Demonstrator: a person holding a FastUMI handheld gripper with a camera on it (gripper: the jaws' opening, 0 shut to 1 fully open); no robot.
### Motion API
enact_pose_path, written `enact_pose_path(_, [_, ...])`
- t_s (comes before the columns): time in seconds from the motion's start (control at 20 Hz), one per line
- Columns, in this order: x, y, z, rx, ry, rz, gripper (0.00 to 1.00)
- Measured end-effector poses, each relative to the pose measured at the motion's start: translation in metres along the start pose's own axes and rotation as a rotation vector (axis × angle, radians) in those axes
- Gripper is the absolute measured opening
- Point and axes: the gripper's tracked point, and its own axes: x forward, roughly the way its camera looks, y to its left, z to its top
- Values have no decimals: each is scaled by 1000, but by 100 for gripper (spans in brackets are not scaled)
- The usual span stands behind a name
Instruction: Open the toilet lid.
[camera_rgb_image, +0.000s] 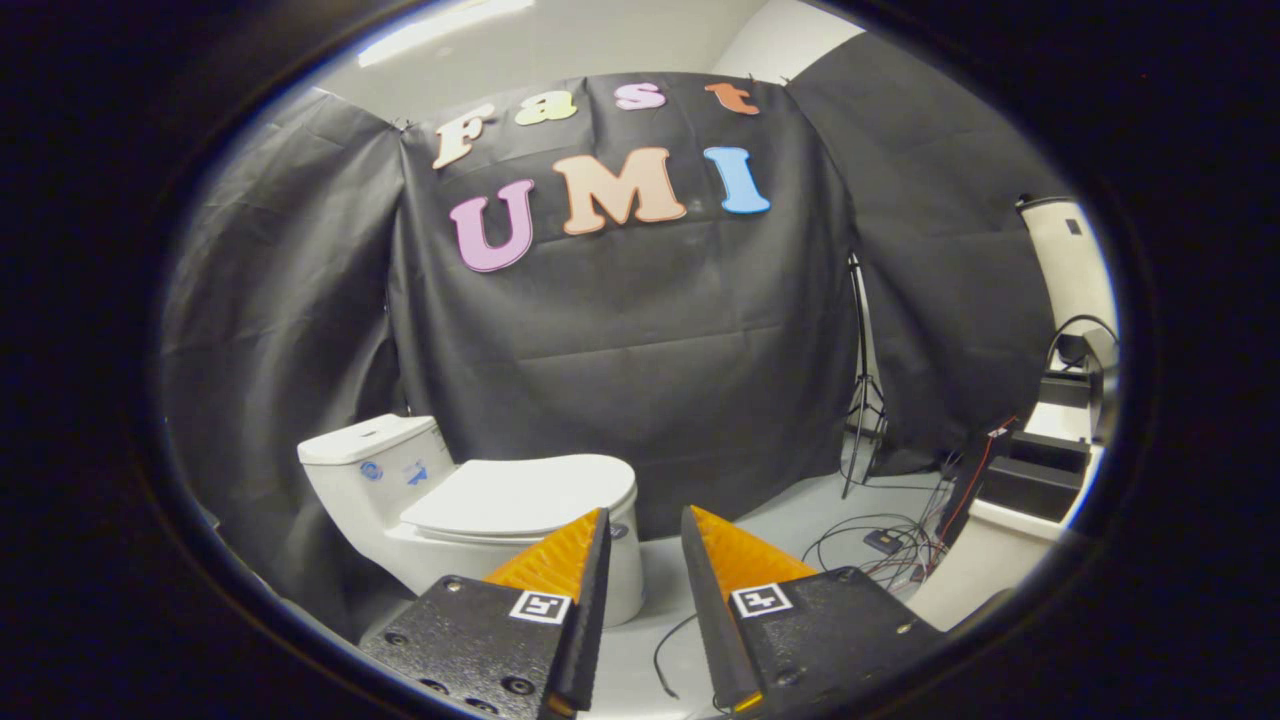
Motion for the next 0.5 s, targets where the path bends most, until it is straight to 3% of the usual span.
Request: enact_pose_path(0.5, [9,4,-5,-8,38,1,44])
